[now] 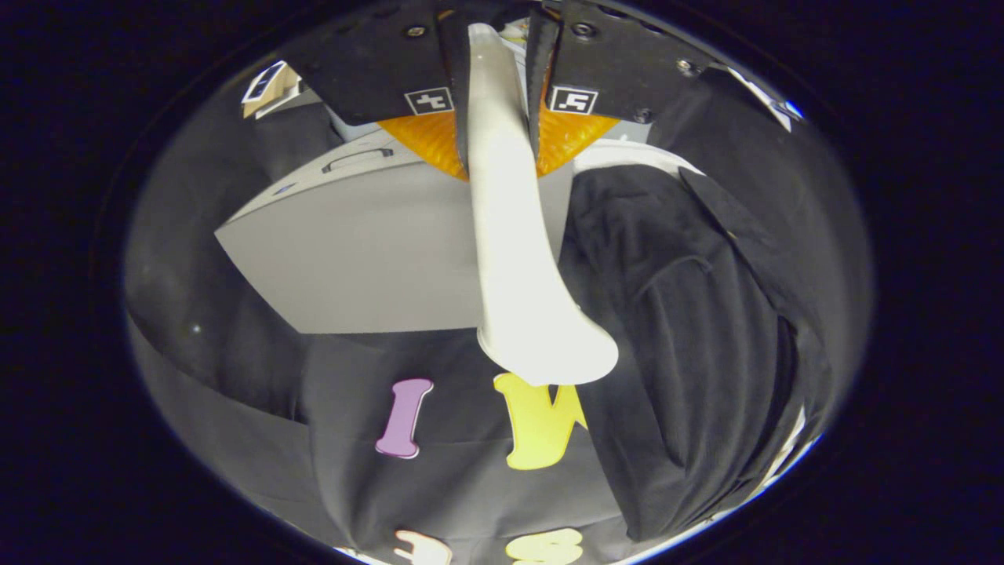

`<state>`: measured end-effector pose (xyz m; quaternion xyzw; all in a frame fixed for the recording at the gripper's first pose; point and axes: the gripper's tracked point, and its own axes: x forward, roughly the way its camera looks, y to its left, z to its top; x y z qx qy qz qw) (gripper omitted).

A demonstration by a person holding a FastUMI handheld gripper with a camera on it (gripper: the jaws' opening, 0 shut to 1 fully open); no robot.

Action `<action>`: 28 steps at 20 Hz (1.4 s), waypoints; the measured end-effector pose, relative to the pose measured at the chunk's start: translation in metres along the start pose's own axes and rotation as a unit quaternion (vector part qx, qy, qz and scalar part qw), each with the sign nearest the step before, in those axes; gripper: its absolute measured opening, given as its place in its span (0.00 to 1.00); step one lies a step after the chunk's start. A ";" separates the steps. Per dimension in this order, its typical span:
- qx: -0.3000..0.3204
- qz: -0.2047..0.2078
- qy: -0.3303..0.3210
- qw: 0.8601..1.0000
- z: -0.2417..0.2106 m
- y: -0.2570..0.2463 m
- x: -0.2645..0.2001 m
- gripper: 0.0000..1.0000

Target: Iron the clothes twice with a garment steamer, once on the left side and once on the right side.

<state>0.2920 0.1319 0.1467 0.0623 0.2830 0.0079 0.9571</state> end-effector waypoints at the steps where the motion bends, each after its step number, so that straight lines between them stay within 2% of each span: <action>1: 0.004 -0.002 -0.017 1.000 0.006 0.005 -0.012 0.31; 6: -0.014 -0.004 -0.111 0.994 0.051 0.033 -0.062 0.31; 9: -0.034 -0.001 -0.173 0.984 0.075 0.057 -0.090 0.31; 13: -0.062 0.012 -0.240 0.969 0.112 0.099 -0.104 0.31; 20: -0.109 0.022 -0.340 0.934 0.159 0.158 -0.106 0.31; 23: -0.110 0.009 -0.381 0.918 0.177 0.171 -0.103 0.31; 28: -0.115 -0.012 -0.403 0.908 0.184 0.189 -0.087 0.31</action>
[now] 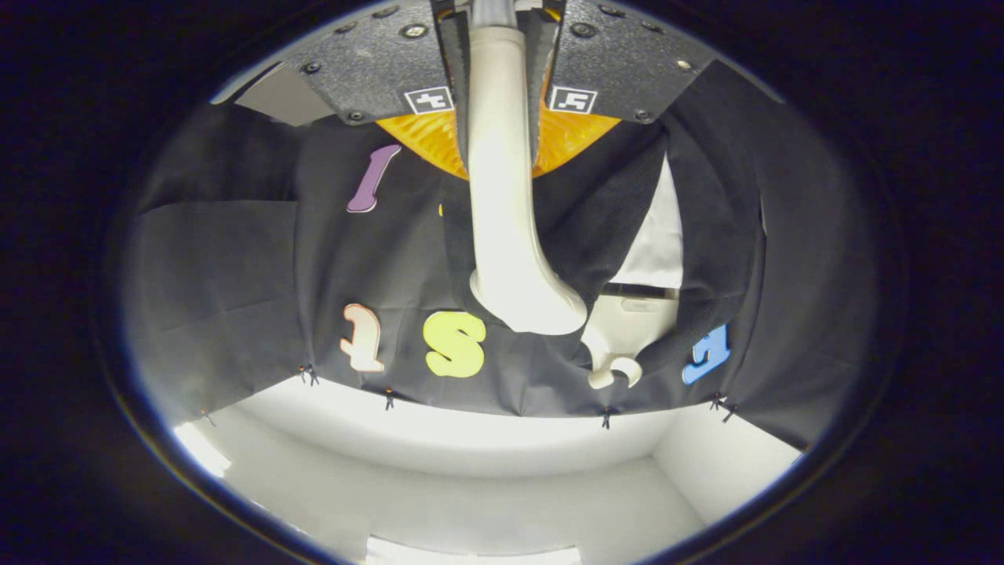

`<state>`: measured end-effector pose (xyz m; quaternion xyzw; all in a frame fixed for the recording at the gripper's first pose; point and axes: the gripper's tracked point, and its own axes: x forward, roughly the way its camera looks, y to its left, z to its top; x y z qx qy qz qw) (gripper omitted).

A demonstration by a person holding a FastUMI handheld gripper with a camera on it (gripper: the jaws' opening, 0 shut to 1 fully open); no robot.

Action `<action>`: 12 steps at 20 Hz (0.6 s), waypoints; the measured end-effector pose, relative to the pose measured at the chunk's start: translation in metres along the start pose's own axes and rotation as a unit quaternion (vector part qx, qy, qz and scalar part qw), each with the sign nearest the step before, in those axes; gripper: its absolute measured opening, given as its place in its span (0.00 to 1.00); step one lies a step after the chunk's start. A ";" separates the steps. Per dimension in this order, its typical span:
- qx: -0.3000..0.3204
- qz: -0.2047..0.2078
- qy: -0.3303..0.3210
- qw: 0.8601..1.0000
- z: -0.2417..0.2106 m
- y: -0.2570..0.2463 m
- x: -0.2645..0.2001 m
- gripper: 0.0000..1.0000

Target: Iron the clothes twice with a garment steamer, once on the left side and once on the right side.

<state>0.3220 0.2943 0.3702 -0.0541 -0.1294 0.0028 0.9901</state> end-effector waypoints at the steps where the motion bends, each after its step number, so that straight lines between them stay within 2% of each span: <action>1: -0.001 -0.009 0.002 1.000 -0.004 0.001 0.000 0.31; 5: -0.023 -0.034 0.022 0.999 -0.021 0.007 -0.001 0.31; 12: -0.055 -0.051 0.043 0.996 -0.048 0.015 -0.016 0.31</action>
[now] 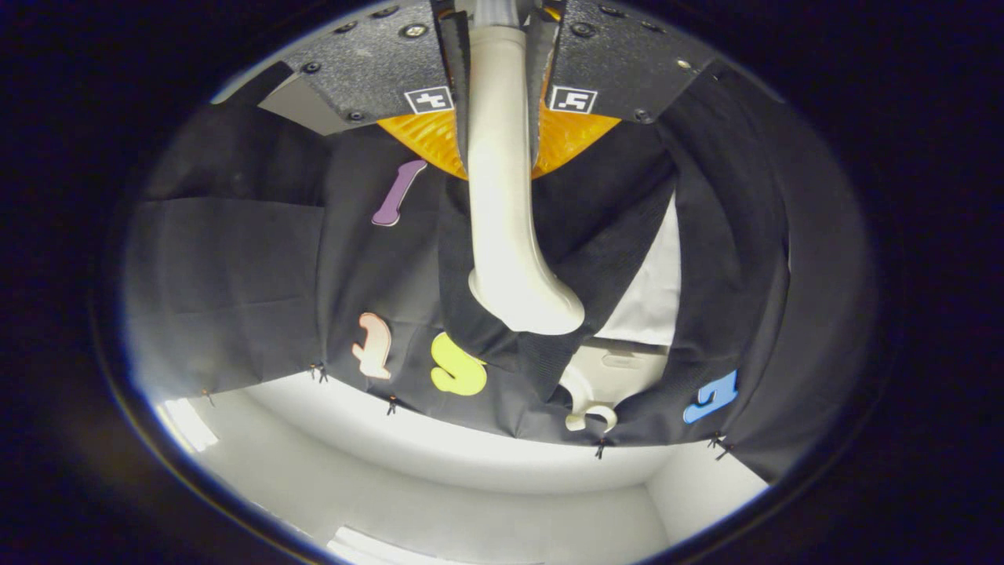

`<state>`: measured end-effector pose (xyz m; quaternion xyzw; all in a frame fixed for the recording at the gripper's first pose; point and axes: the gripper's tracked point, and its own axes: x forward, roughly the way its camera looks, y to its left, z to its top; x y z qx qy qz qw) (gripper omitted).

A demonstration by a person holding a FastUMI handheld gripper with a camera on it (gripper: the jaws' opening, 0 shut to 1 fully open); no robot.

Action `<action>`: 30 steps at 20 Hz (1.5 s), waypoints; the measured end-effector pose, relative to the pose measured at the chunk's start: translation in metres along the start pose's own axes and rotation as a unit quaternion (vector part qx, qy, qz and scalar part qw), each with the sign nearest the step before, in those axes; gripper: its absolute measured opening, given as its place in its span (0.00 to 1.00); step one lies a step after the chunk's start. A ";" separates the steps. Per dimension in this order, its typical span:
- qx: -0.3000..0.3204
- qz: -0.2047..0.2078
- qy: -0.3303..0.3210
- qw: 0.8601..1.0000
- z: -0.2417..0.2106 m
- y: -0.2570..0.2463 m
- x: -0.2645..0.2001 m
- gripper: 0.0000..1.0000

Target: Iron the clothes twice with a garment steamer, once on the left side and once on the right side.

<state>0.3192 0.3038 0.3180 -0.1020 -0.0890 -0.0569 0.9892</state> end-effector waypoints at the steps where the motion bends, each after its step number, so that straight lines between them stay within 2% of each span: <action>1: -0.004 -0.001 0.003 1.000 -0.005 0.001 -0.002 0.31; 19: -0.055 -0.004 0.080 0.995 -0.114 0.024 -0.034 0.31; 30: -0.082 0.013 0.122 0.989 -0.180 0.045 -0.052 0.31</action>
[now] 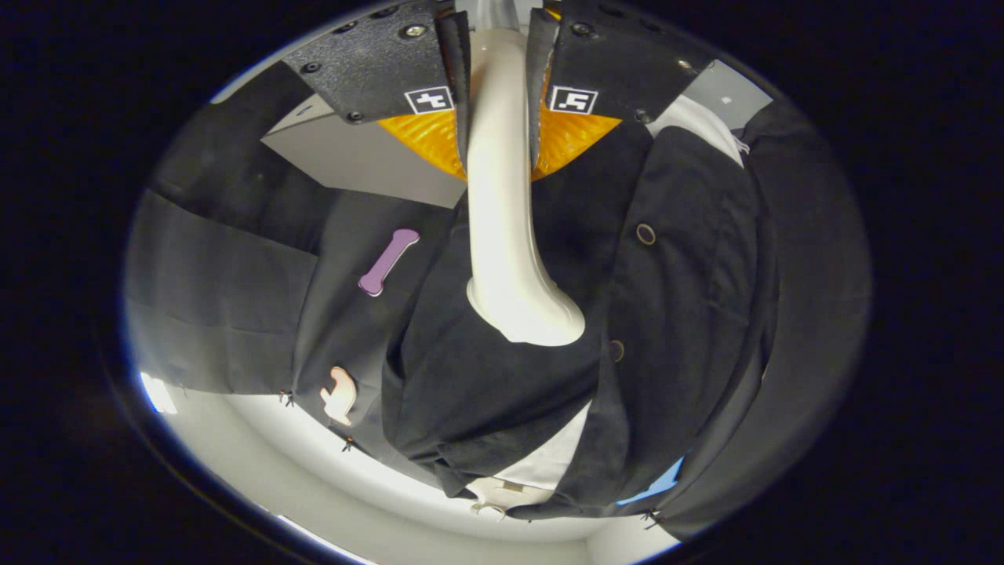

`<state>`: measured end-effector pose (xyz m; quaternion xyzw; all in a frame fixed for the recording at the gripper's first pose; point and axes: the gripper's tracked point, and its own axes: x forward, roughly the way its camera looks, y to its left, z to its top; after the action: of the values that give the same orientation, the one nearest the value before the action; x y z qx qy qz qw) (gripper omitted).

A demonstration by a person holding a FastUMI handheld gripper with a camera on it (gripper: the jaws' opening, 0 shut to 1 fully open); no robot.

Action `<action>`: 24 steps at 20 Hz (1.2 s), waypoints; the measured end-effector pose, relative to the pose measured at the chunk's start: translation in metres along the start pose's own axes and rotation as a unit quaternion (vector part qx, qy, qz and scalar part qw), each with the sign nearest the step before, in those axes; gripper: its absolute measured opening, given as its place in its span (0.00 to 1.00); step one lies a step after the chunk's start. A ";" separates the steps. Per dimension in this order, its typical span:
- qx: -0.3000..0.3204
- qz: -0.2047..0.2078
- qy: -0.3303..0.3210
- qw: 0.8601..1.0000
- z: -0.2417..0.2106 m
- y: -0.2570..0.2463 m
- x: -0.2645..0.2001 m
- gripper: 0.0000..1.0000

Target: Iron the clothes twice with a garment steamer, once on the left side and once on the right side.

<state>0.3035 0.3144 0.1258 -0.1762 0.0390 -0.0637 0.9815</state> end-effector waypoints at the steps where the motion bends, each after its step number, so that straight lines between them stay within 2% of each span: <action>1: -0.001 0.001 0.005 1.000 -0.007 0.002 0.001 0.31; 20: -0.056 0.015 0.077 0.995 -0.103 0.027 0.016 0.31; 24: -0.063 0.020 0.108 0.992 -0.139 0.035 0.011 0.31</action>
<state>0.3050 0.2983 -0.0168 -0.2291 0.1524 -0.0601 0.9595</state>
